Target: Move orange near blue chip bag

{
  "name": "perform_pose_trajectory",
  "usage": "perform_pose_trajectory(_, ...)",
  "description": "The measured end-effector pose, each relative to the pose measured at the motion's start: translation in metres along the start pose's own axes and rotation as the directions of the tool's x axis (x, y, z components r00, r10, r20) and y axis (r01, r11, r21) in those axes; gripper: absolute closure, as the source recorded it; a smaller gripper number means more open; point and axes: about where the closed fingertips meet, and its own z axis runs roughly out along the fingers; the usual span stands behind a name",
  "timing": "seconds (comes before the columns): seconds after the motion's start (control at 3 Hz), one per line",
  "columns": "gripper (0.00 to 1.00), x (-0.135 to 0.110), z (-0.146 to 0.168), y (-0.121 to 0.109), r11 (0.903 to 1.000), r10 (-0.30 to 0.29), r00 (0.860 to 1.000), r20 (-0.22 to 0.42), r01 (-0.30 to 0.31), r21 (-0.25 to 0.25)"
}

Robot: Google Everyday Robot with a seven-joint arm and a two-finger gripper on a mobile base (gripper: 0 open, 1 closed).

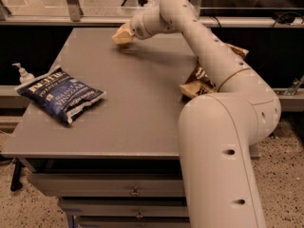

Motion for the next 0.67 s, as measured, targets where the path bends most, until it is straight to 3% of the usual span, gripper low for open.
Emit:
perform_pose_trajectory(0.33, 1.0, -0.014, -0.019, 0.024, 0.9983, -0.018, 0.999, 0.041, 0.02, -0.055)
perform_pose_trajectory(0.67, 1.0, -0.03, -0.034, 0.069, 0.986, -0.036, 0.995, 0.096, 0.051, -0.158)
